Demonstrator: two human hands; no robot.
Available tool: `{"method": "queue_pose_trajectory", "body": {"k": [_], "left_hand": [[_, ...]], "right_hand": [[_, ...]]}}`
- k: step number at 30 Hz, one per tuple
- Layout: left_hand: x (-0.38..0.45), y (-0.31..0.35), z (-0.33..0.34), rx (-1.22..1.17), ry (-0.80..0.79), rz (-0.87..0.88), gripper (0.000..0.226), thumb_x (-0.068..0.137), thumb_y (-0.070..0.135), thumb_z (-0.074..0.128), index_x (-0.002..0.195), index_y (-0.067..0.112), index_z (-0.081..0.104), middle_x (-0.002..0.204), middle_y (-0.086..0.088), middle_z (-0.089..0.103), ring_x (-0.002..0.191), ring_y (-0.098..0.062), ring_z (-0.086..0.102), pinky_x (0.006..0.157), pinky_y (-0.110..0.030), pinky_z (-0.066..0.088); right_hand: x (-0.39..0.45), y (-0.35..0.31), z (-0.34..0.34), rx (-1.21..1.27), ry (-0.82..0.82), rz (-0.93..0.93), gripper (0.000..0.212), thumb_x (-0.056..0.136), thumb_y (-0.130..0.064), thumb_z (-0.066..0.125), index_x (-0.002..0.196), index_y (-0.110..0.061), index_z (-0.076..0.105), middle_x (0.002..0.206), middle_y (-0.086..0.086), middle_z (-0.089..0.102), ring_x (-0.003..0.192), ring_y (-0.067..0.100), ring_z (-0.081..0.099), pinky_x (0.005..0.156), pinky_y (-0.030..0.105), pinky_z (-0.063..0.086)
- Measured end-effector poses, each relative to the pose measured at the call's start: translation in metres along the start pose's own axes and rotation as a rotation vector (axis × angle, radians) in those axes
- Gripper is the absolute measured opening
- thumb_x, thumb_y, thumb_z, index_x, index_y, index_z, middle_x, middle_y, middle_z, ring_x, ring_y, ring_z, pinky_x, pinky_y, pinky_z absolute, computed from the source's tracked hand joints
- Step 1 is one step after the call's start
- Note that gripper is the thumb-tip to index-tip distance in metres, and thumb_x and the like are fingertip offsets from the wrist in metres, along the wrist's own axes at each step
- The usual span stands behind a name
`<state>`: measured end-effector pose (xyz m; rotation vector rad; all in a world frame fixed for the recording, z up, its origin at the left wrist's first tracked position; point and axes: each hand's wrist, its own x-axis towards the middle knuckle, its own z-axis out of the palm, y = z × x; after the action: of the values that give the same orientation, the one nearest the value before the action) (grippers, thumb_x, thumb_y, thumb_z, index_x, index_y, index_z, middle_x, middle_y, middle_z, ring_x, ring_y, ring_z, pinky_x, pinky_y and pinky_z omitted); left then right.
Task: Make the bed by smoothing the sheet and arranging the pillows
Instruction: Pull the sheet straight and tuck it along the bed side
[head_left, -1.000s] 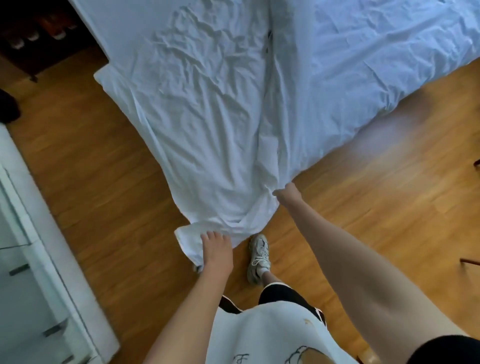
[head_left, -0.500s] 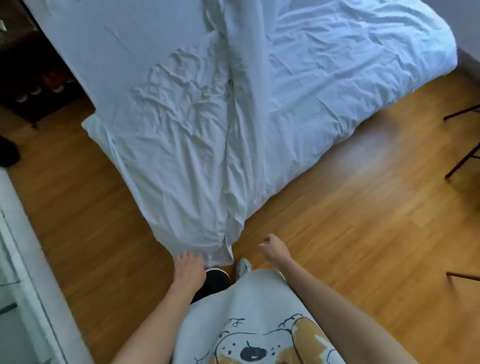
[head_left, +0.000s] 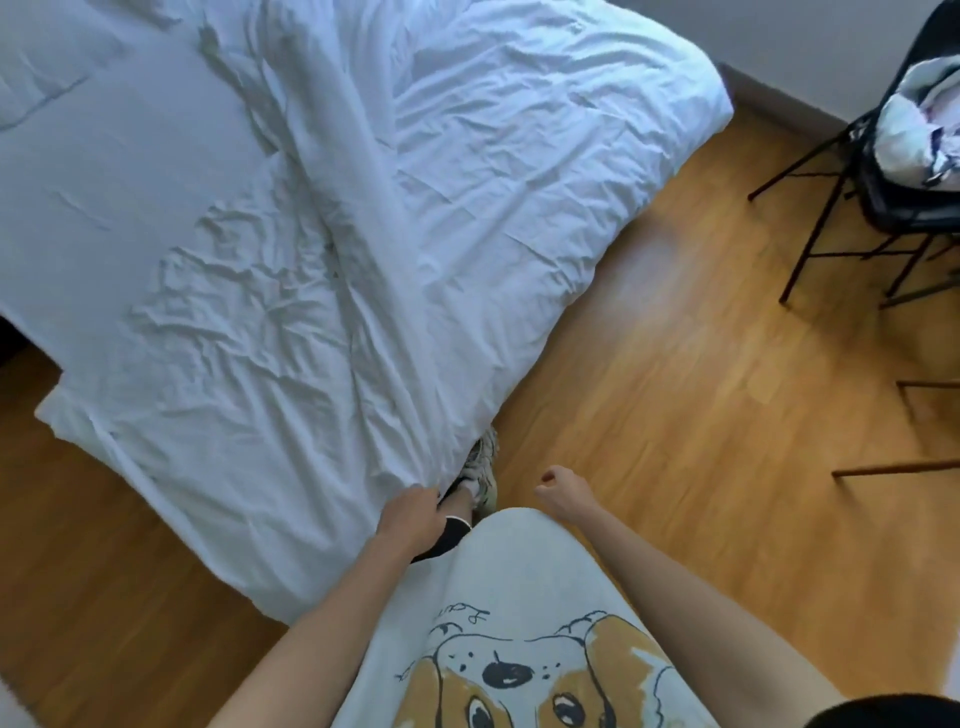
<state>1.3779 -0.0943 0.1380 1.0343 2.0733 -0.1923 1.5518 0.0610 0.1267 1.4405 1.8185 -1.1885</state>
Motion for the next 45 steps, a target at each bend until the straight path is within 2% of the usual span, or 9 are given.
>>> {"method": "queue_pose_trajectory", "body": {"k": [4, 14, 19, 21, 26, 30, 33, 39, 45], "left_hand": [[0.061, 0.040, -0.031, 0.030, -0.029, 0.102, 0.033, 0.096, 0.024, 0.036, 0.120, 0.013, 0.055, 0.118, -0.009, 0.060, 0.106, -0.028, 0.055, 0.083, -0.035, 0.044], [0.196, 0.187, -0.127, 0.243, -0.185, 0.356, 0.030, 0.094, 0.022, 0.038, 0.119, 0.011, 0.052, 0.119, -0.008, 0.057, 0.104, -0.027, 0.056, 0.084, -0.035, 0.044], [0.251, 0.285, -0.154, 0.263, -0.265, 0.338, 0.035, 0.096, 0.028, 0.041, 0.128, 0.015, 0.048, 0.122, -0.005, 0.057, 0.106, -0.022, 0.056, 0.091, -0.034, 0.049], [0.278, 0.334, -0.164, 0.279, -0.295, 0.353, 0.038, 0.096, 0.029, 0.042, 0.131, 0.015, 0.046, 0.124, -0.005, 0.055, 0.108, -0.022, 0.056, 0.093, -0.034, 0.048], [0.343, 0.468, -0.193, 0.216, -0.247, 0.302, 0.031, 0.094, 0.027, 0.044, 0.122, 0.014, 0.052, 0.116, -0.004, 0.059, 0.098, -0.018, 0.057, 0.082, -0.030, 0.049], [0.382, 0.561, -0.224, 0.169, -0.255, 0.296, 0.026, 0.094, 0.027, 0.046, 0.116, 0.015, 0.056, 0.111, -0.003, 0.062, 0.091, -0.016, 0.057, 0.079, -0.029, 0.049], [0.423, 0.620, -0.252, 0.055, -0.234, 0.221, 0.030, 0.094, 0.029, 0.048, 0.121, 0.017, 0.055, 0.116, -0.002, 0.062, 0.098, -0.018, 0.059, 0.085, -0.031, 0.051], [0.516, 0.700, -0.317, -0.088, -0.187, 0.190, 0.018, 0.095, 0.025, 0.050, 0.112, 0.022, 0.055, 0.097, 0.004, 0.061, 0.082, -0.011, 0.058, 0.076, -0.025, 0.049], [0.658, 0.789, -0.403, -0.069, -0.197, 0.211, 0.034, 0.092, 0.023, 0.050, 0.125, 0.017, 0.055, 0.124, -0.004, 0.060, 0.110, -0.021, 0.056, 0.093, -0.031, 0.044]], "right_hand": [[0.023, 0.005, -0.052, 0.068, 0.012, 0.085, 0.039, 0.096, -0.026, 0.049, 0.132, -0.012, 0.049, 0.134, 0.007, 0.054, 0.116, 0.023, 0.053, 0.092, 0.032, 0.045], [0.084, 0.020, -0.196, 0.338, 0.102, 0.215, 0.037, 0.096, -0.021, 0.046, 0.131, -0.011, 0.050, 0.128, 0.008, 0.057, 0.102, 0.020, 0.056, 0.079, 0.027, 0.040], [0.127, 0.057, -0.262, 0.470, 0.109, 0.248, 0.034, 0.093, -0.024, 0.050, 0.125, -0.015, 0.054, 0.111, -0.002, 0.058, 0.103, 0.019, 0.058, 0.091, 0.035, 0.048], [0.152, 0.074, -0.298, 0.474, 0.106, 0.218, 0.032, 0.094, -0.022, 0.051, 0.124, -0.012, 0.054, 0.108, -0.002, 0.055, 0.103, 0.019, 0.056, 0.089, 0.032, 0.047], [0.214, 0.124, -0.421, 0.521, 0.091, 0.186, 0.030, 0.093, -0.026, 0.048, 0.120, -0.016, 0.056, 0.118, 0.003, 0.062, 0.105, 0.020, 0.058, 0.087, 0.032, 0.046], [0.238, 0.159, -0.530, 0.575, 0.173, 0.194, 0.031, 0.094, -0.026, 0.045, 0.123, -0.019, 0.054, 0.116, 0.001, 0.060, 0.096, 0.019, 0.060, 0.074, 0.028, 0.043], [0.269, 0.180, -0.608, 0.570, 0.206, 0.209, 0.034, 0.094, -0.027, 0.047, 0.126, -0.018, 0.054, 0.120, 0.001, 0.061, 0.103, 0.019, 0.059, 0.083, 0.030, 0.046], [0.342, 0.185, -0.731, 0.573, 0.146, 0.240, 0.034, 0.093, -0.026, 0.050, 0.126, -0.016, 0.055, 0.123, 0.003, 0.059, 0.107, 0.020, 0.058, 0.088, 0.032, 0.048], [0.445, 0.172, -0.861, 0.532, 0.158, 0.283, 0.031, 0.094, -0.027, 0.051, 0.123, -0.018, 0.055, 0.125, 0.004, 0.057, 0.106, 0.019, 0.056, 0.087, 0.030, 0.047]]}}
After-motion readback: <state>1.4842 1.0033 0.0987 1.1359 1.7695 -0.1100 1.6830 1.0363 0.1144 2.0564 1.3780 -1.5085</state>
